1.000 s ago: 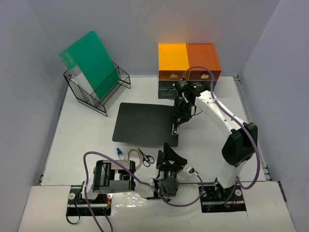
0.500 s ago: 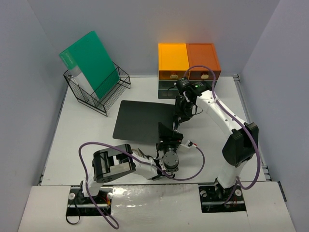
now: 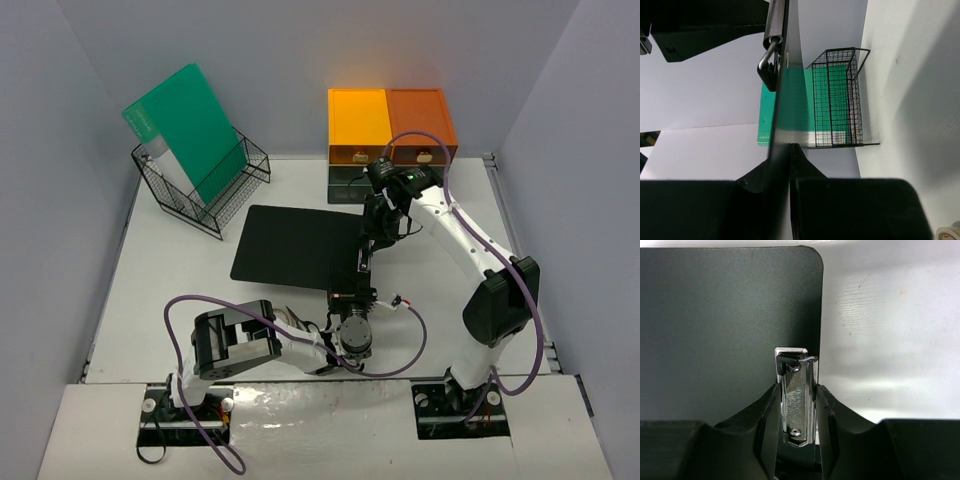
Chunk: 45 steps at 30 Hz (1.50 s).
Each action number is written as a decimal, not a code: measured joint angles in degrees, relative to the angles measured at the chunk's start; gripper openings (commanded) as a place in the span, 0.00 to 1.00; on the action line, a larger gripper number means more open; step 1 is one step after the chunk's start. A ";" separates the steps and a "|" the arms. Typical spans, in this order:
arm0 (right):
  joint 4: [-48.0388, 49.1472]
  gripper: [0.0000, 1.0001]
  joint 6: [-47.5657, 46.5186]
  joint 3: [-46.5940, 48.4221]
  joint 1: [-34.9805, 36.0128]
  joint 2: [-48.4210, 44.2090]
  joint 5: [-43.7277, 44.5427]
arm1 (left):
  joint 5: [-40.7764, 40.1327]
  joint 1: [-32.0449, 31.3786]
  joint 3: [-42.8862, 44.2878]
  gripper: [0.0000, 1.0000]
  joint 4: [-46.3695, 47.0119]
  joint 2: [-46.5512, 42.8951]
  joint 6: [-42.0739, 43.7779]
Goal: Organize the desk
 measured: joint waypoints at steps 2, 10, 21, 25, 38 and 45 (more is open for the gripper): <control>-0.03 0.00 0.01 0.00 0.00 -0.01 0.00 | -0.01 0.00 0.00 0.00 0.03 0.00 -0.05; -0.36 0.59 -0.18 0.52 0.00 -0.01 0.01 | 0.05 0.00 0.00 0.00 0.05 0.00 0.00; -0.69 0.81 0.43 2.04 -1.08 -1.65 0.14 | 0.25 0.00 0.06 0.00 0.01 -1.57 1.40; 0.64 0.82 0.68 0.95 -2.67 -4.01 -1.16 | 0.22 0.23 0.86 0.00 -0.01 -3.03 2.60; 16.36 0.80 3.82 -6.71 -11.38 -13.78 -16.07 | -1.64 3.57 10.62 0.00 0.03 -6.98 5.15; 27.20 0.71 8.62 -8.46 -11.76 -15.09 -24.31 | -2.24 5.53 13.37 0.00 0.07 -9.25 2.58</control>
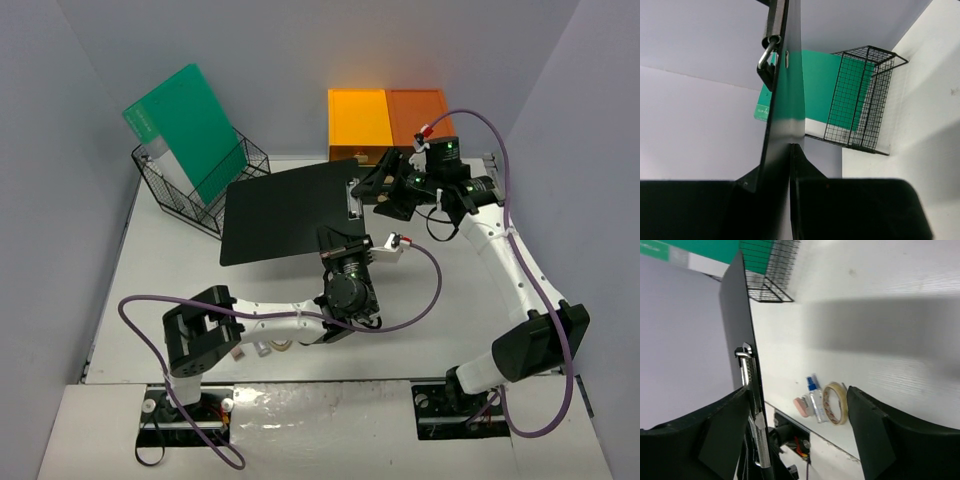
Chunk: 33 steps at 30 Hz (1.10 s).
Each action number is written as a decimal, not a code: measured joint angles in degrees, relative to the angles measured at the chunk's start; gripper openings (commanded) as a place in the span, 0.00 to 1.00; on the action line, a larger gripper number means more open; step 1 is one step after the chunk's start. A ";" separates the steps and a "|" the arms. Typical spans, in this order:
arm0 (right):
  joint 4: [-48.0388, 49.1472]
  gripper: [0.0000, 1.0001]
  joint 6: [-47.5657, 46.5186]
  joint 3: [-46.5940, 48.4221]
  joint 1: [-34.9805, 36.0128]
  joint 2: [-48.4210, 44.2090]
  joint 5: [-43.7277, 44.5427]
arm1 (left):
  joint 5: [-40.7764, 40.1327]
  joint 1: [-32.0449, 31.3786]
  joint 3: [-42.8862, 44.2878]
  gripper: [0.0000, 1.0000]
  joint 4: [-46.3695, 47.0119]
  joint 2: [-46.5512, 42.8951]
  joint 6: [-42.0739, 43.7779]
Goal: Organize the desk
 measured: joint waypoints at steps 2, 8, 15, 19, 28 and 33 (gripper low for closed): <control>2.01 0.71 0.78 -0.06 -0.06 0.00 -1.68 | -0.07 0.12 1.05 0.00 0.01 -0.33 -0.60; 5.45 0.70 1.41 0.05 -0.12 -0.07 -5.60 | -0.16 0.06 2.61 0.00 0.17 -0.96 -1.62; 6.66 0.69 1.31 0.95 -0.13 -0.07 -9.28 | -0.17 -0.07 2.72 0.00 -0.29 -0.98 -5.44; 7.26 0.66 1.25 1.25 -0.13 -0.49 -10.63 | -0.16 -0.31 3.37 0.00 -1.12 -0.98 -7.07; 7.88 0.48 0.22 1.17 -0.01 -1.07 -12.68 | 0.09 -1.92 6.27 0.00 -2.21 -0.96 -8.03; 7.92 0.45 -0.13 1.17 0.36 -1.03 -13.31 | 0.38 -2.99 6.89 0.00 -2.71 -0.93 -8.24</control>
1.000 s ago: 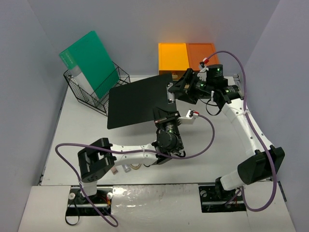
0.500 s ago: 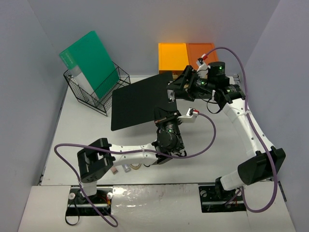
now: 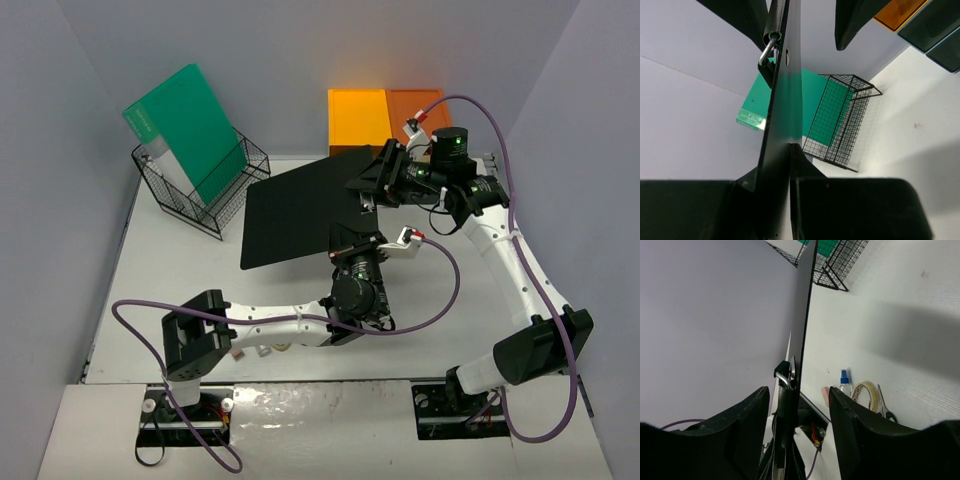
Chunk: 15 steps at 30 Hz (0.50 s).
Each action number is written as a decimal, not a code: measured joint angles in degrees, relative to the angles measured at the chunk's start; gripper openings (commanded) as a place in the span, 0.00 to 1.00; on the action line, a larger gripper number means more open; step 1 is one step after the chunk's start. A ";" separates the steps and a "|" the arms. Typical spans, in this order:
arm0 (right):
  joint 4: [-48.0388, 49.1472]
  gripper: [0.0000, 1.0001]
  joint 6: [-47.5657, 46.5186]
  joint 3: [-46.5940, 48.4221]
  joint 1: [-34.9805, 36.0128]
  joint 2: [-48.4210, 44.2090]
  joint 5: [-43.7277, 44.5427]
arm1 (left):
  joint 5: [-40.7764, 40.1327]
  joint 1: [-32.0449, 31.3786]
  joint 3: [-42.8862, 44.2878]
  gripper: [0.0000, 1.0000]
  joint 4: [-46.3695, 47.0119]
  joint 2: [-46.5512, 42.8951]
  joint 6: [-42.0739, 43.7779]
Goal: Organize the desk
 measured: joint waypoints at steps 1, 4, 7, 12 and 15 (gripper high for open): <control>0.01 0.43 -0.01 0.04 0.05 0.07 -0.20 | 0.02 -0.05 0.00 0.00 -0.10 0.05 -0.06; 0.00 0.29 -0.13 0.08 0.42 0.22 -0.66 | 0.18 -0.39 0.02 0.00 -0.32 0.24 -0.16; 0.02 0.20 -0.29 0.08 0.81 0.25 -1.09 | 0.37 -0.60 0.02 0.00 -0.92 0.41 -0.48; 0.05 0.06 -0.14 0.08 1.16 0.25 -1.91 | 0.84 -0.67 0.02 0.00 -1.78 0.46 -1.74; 0.09 0.00 0.22 0.07 1.17 0.25 -2.19 | 0.95 -0.66 0.03 0.00 -2.29 0.98 -2.09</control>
